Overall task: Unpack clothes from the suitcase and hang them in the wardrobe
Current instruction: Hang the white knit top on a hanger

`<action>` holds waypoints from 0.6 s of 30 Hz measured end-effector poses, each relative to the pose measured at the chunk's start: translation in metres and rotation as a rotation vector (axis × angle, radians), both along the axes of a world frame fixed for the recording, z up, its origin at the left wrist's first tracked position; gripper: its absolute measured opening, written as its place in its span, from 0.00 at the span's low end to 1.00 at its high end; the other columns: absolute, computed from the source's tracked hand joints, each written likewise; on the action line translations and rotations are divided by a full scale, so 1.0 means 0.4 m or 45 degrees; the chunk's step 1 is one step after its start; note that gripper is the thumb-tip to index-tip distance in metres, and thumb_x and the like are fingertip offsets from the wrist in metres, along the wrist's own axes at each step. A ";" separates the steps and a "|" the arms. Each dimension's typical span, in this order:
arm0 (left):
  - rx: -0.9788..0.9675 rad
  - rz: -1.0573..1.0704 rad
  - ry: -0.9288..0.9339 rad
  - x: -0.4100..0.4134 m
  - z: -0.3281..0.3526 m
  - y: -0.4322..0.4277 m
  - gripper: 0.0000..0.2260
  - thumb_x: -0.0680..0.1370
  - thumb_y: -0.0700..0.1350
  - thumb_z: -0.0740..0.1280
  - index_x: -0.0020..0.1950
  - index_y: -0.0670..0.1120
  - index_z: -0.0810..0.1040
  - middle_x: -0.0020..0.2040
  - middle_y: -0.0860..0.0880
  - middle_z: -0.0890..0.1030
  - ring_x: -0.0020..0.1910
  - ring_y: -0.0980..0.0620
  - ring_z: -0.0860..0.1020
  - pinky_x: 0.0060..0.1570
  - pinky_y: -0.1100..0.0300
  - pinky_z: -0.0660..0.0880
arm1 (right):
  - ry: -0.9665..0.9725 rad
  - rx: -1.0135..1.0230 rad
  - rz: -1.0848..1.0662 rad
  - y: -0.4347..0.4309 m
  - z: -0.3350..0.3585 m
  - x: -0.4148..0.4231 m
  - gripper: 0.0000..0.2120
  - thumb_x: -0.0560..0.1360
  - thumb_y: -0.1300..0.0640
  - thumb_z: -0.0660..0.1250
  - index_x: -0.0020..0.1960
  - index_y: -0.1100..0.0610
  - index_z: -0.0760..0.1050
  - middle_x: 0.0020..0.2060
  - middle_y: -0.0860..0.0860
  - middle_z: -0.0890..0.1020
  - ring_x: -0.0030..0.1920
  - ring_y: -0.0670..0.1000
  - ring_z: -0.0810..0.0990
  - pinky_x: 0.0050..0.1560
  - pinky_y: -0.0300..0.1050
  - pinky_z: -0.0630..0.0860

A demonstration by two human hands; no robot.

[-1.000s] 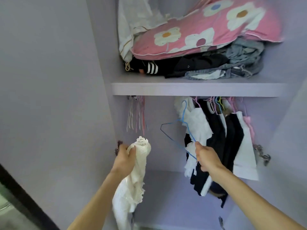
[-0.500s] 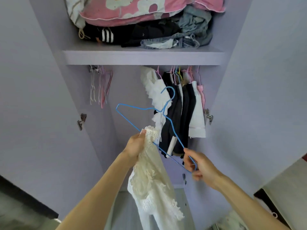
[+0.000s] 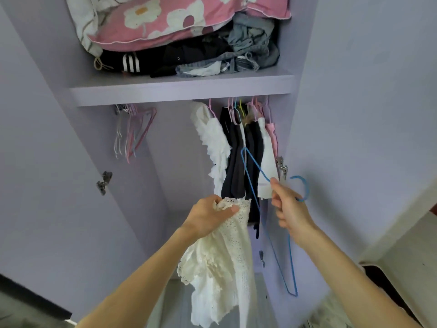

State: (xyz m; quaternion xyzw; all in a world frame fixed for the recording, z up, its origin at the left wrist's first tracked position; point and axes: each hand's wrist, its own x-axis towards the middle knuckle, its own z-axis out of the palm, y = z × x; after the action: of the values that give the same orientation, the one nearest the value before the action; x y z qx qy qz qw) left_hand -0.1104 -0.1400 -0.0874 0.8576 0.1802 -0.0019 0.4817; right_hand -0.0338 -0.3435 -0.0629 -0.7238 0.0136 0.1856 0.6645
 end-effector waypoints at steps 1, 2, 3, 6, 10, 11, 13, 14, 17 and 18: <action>-0.004 -0.005 -0.023 0.008 0.009 -0.009 0.22 0.70 0.68 0.72 0.46 0.51 0.74 0.36 0.52 0.74 0.34 0.54 0.73 0.38 0.61 0.71 | 0.000 -0.107 0.038 0.000 -0.013 -0.005 0.24 0.72 0.30 0.64 0.41 0.52 0.70 0.33 0.45 0.77 0.24 0.45 0.61 0.24 0.39 0.58; -0.005 -0.025 -0.044 0.013 0.017 -0.020 0.20 0.70 0.66 0.73 0.43 0.51 0.74 0.34 0.52 0.72 0.32 0.54 0.71 0.37 0.61 0.70 | 0.041 -0.156 0.113 0.004 -0.026 -0.012 0.28 0.69 0.27 0.65 0.46 0.53 0.74 0.41 0.48 0.83 0.25 0.45 0.61 0.25 0.39 0.59; 0.004 -0.054 -0.058 0.021 0.023 -0.032 0.18 0.70 0.64 0.74 0.42 0.52 0.74 0.34 0.52 0.71 0.32 0.54 0.70 0.36 0.62 0.69 | 0.112 -0.144 0.190 0.011 -0.032 -0.020 0.32 0.67 0.26 0.66 0.51 0.53 0.77 0.48 0.53 0.85 0.25 0.46 0.60 0.25 0.39 0.58; 0.189 -0.159 -0.069 0.031 0.044 -0.046 0.18 0.70 0.61 0.76 0.47 0.52 0.76 0.37 0.51 0.75 0.34 0.55 0.70 0.34 0.64 0.68 | 0.252 0.010 0.310 0.037 -0.032 -0.029 0.22 0.70 0.35 0.72 0.51 0.53 0.82 0.35 0.54 0.79 0.24 0.46 0.58 0.24 0.39 0.57; 0.397 -0.221 -0.045 0.029 0.071 -0.016 0.24 0.66 0.59 0.80 0.53 0.55 0.71 0.49 0.52 0.77 0.42 0.57 0.74 0.35 0.68 0.69 | 0.087 0.076 0.188 0.038 -0.027 0.009 0.10 0.76 0.52 0.71 0.47 0.58 0.75 0.27 0.49 0.66 0.22 0.45 0.63 0.25 0.39 0.64; 0.435 -0.228 -0.018 0.025 0.073 0.008 0.24 0.66 0.58 0.80 0.53 0.55 0.71 0.51 0.54 0.76 0.45 0.56 0.74 0.38 0.66 0.69 | 0.053 0.081 0.155 0.035 -0.017 0.018 0.09 0.77 0.51 0.71 0.46 0.57 0.75 0.27 0.49 0.65 0.21 0.45 0.62 0.26 0.40 0.64; 0.563 -0.240 0.062 0.014 0.064 0.072 0.18 0.70 0.54 0.78 0.51 0.55 0.72 0.50 0.56 0.76 0.47 0.54 0.76 0.41 0.63 0.70 | 0.005 0.102 0.092 0.025 0.011 0.037 0.10 0.77 0.50 0.70 0.43 0.55 0.74 0.27 0.46 0.64 0.22 0.45 0.61 0.28 0.41 0.63; 0.656 -0.234 0.113 0.003 0.053 0.108 0.15 0.72 0.52 0.76 0.51 0.54 0.73 0.47 0.56 0.77 0.48 0.52 0.77 0.42 0.63 0.70 | -0.002 0.132 0.063 0.019 0.024 0.045 0.10 0.77 0.50 0.71 0.42 0.54 0.74 0.28 0.45 0.64 0.23 0.45 0.61 0.29 0.41 0.62; 0.667 -0.067 0.194 -0.027 0.009 0.191 0.10 0.77 0.54 0.71 0.52 0.50 0.78 0.41 0.54 0.79 0.40 0.54 0.78 0.35 0.66 0.70 | -0.060 0.141 0.026 -0.004 0.058 0.064 0.10 0.75 0.50 0.73 0.44 0.55 0.75 0.39 0.46 0.76 0.27 0.45 0.64 0.33 0.40 0.65; 0.607 0.014 0.195 -0.036 0.006 0.205 0.12 0.77 0.56 0.71 0.49 0.49 0.77 0.39 0.53 0.79 0.36 0.55 0.75 0.31 0.66 0.68 | -0.109 0.076 0.065 -0.007 0.062 0.068 0.11 0.74 0.51 0.74 0.47 0.56 0.76 0.43 0.48 0.78 0.31 0.45 0.69 0.35 0.39 0.68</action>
State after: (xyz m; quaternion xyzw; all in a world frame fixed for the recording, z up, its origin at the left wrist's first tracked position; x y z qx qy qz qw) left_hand -0.1247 -0.0581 -0.0849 0.9433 0.2161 -0.0217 0.2508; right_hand -0.0066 -0.3464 -0.0379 -0.7111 -0.0390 0.1716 0.6807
